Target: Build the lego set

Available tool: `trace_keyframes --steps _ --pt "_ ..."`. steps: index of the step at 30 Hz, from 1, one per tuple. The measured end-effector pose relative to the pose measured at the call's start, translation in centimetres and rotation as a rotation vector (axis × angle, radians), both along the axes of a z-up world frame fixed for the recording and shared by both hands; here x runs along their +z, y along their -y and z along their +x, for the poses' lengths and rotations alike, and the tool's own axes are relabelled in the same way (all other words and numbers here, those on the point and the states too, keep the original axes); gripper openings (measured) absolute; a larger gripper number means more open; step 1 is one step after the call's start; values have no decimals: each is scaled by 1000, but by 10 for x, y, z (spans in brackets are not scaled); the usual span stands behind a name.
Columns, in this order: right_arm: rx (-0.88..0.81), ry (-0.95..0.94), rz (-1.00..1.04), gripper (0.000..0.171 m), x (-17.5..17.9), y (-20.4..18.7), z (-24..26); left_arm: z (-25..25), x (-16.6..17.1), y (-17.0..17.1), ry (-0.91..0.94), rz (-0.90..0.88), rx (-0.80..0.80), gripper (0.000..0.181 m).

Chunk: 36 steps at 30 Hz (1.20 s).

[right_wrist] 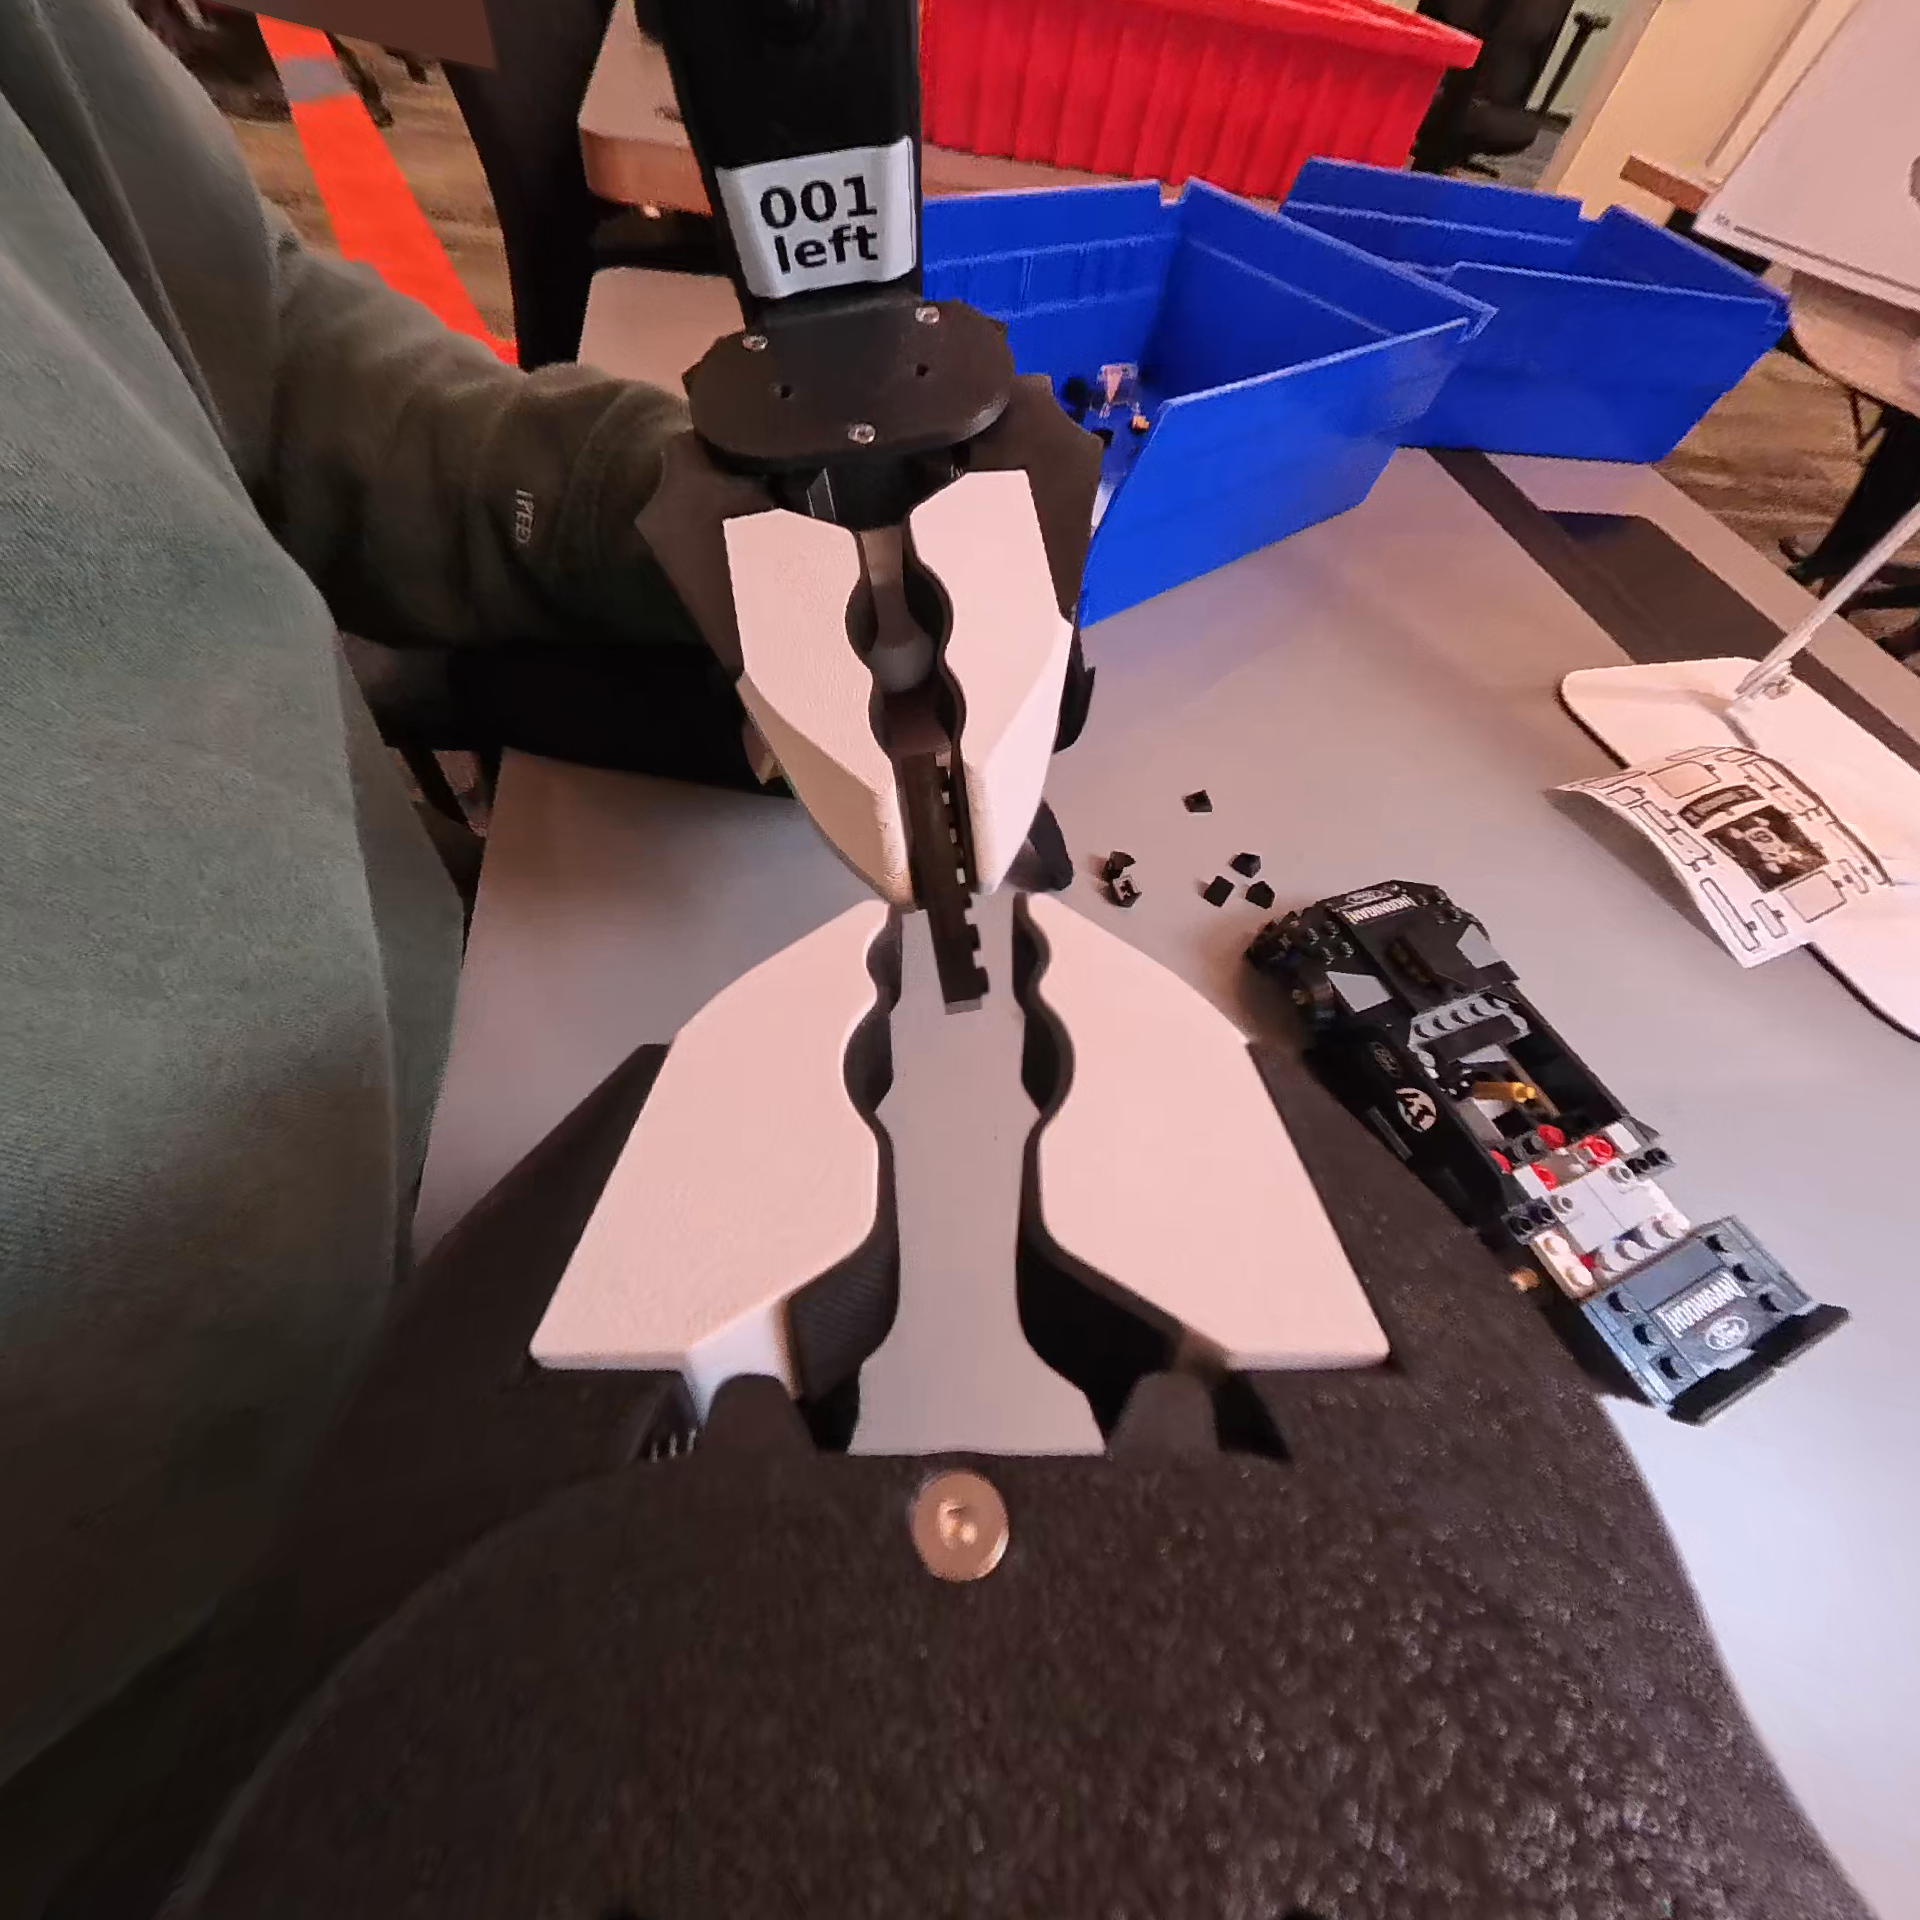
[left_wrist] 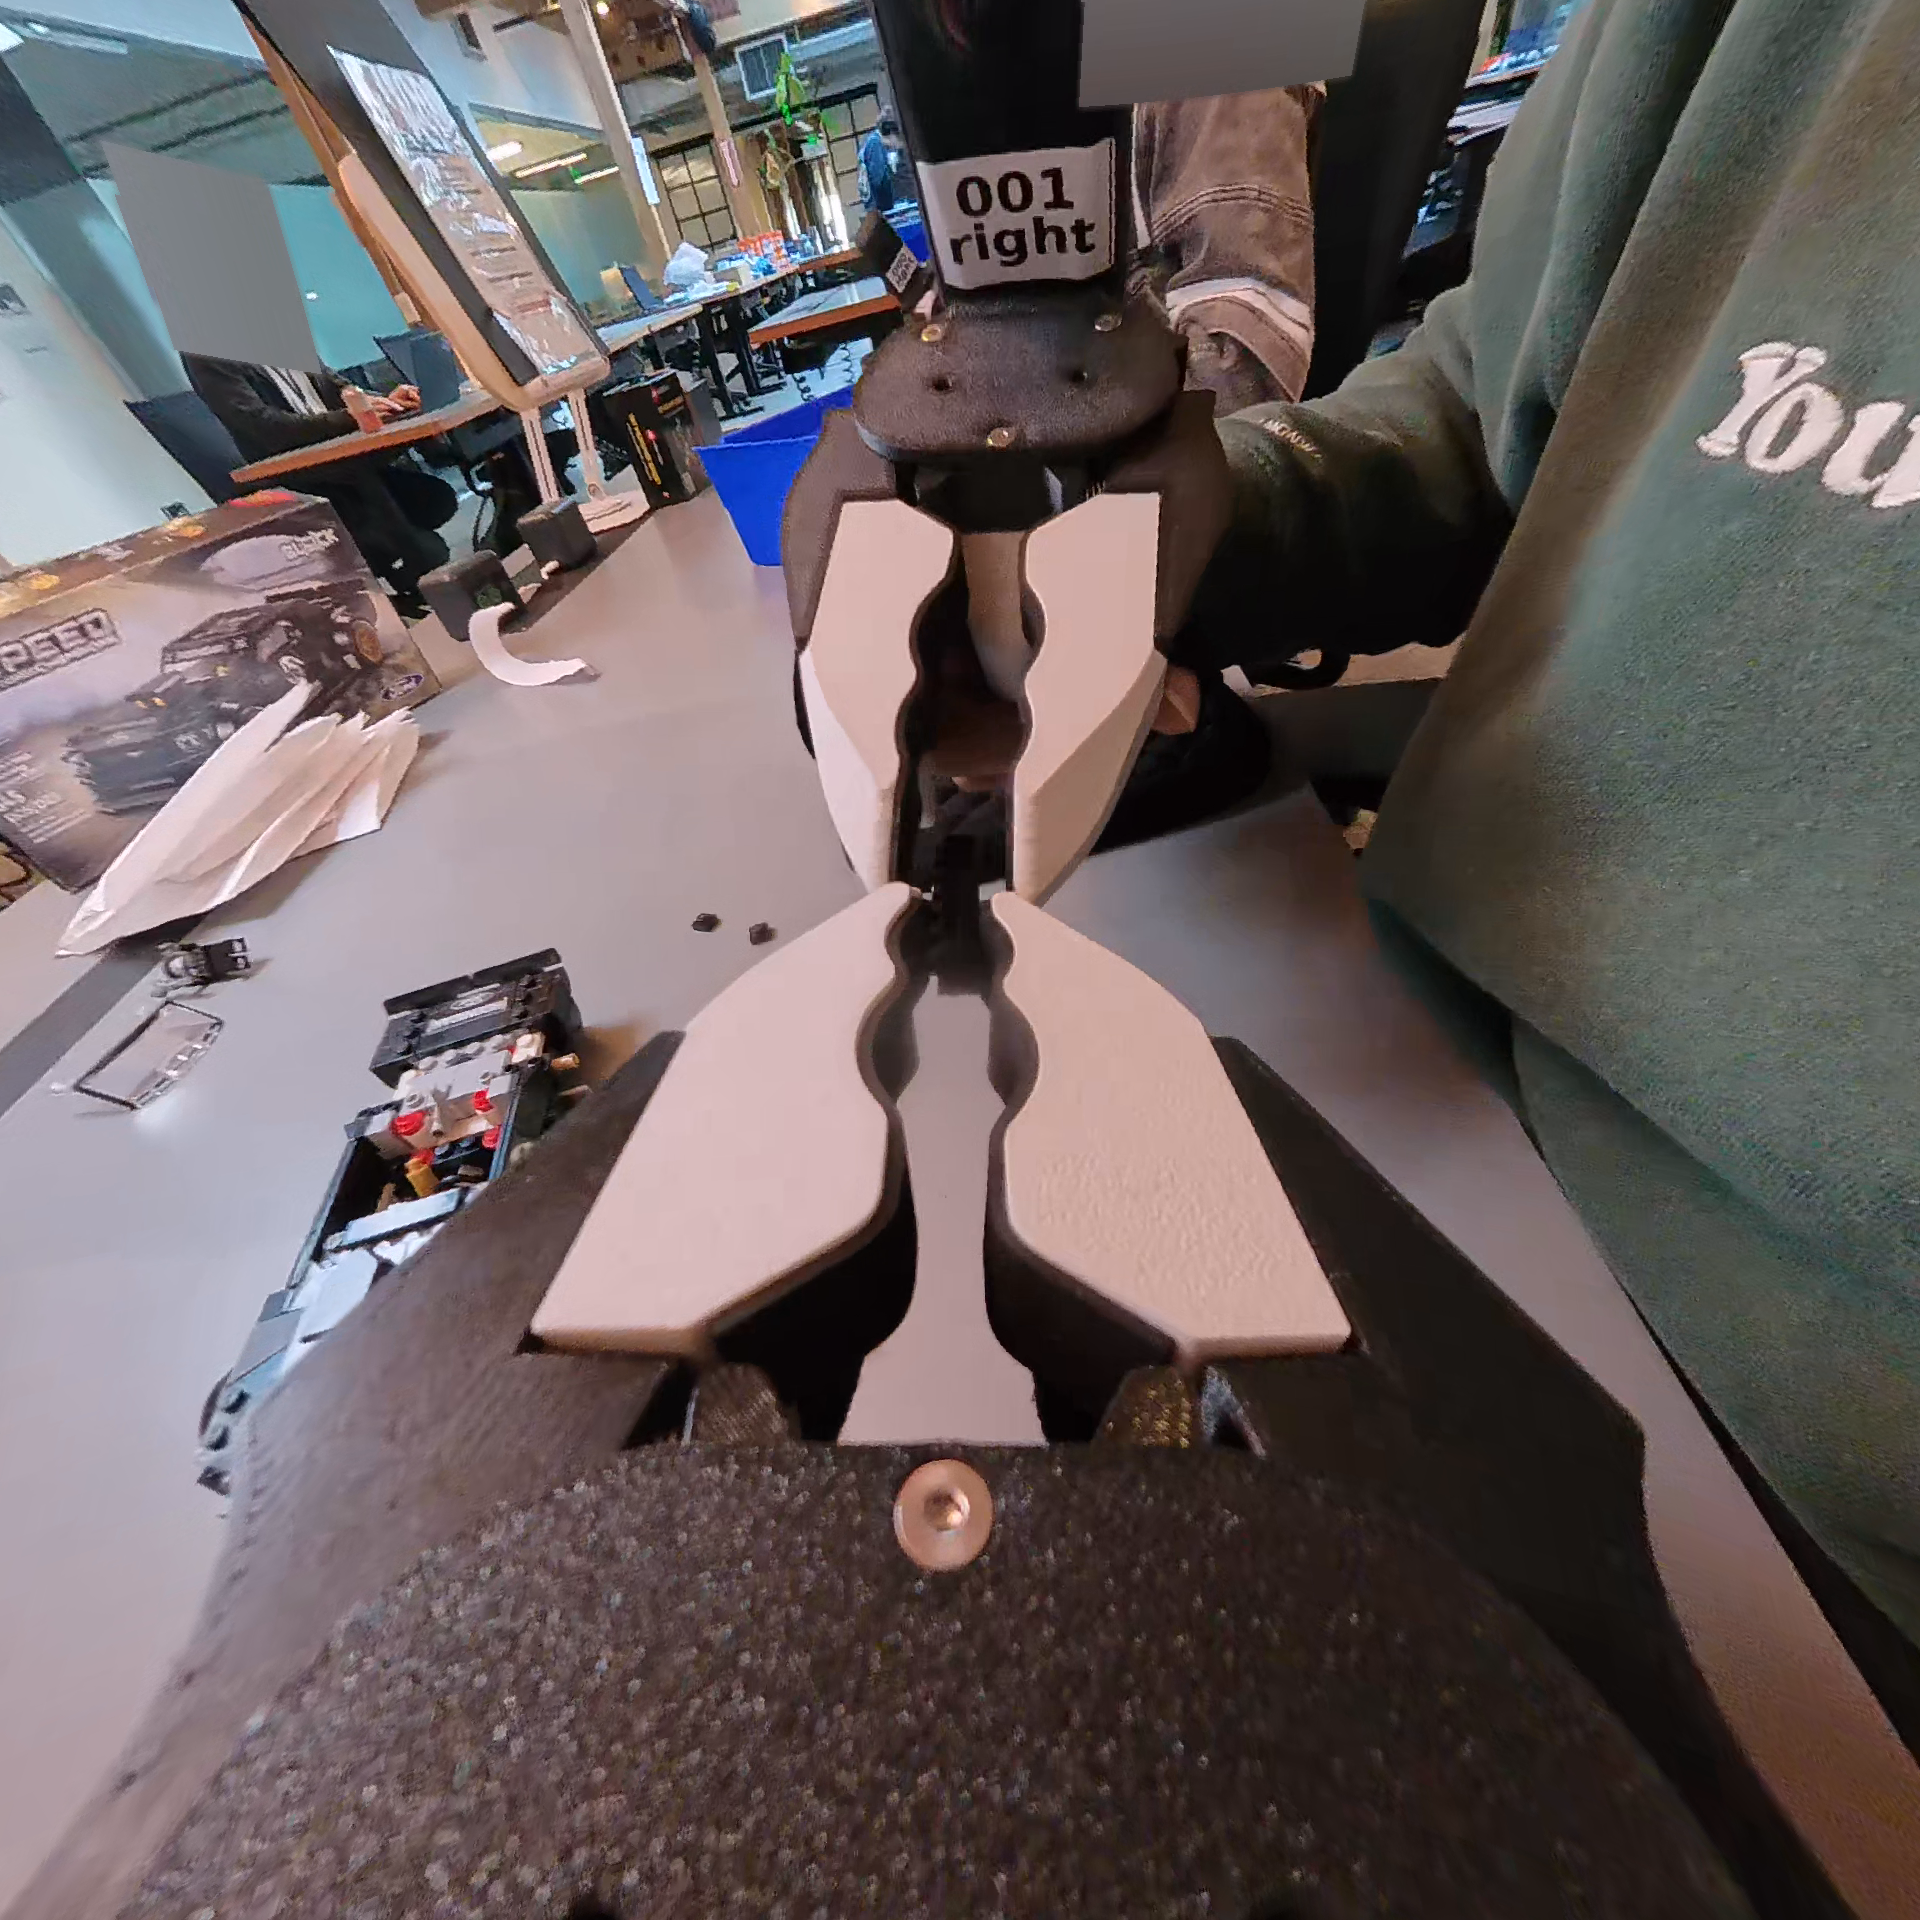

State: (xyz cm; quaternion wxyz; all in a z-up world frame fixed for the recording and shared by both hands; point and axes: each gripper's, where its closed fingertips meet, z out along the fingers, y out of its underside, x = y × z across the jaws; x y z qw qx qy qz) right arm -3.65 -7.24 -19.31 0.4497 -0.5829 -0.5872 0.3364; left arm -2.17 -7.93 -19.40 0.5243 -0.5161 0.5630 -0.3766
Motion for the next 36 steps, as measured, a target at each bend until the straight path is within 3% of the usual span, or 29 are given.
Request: trace_keyframes --steps 3,11,14,22,31,33,36 --pt "5 -7 22 10 0 1 0 1 0 0 -1 -11 -2 9" --pt "10 -10 -22 8 -1 1 2 -1 9 -1 65 -111 -16 19" --pt "9 -1 9 8 1 1 2 -2 6 -1 41 -81 -17 11" --pt "-15 25 264 9 4 2 2 -3 8 3 21 2 -24 11" --pt "-91 186 868 8 -2 -18 15 0 0 -9 26 -332 -1 22" --pt "-85 195 932 8 0 -18 15 0 -1 -15 36 -389 22 11" --pt "-98 185 955 9 0 -19 15 -1 -1 -15 23 -387 28 10"
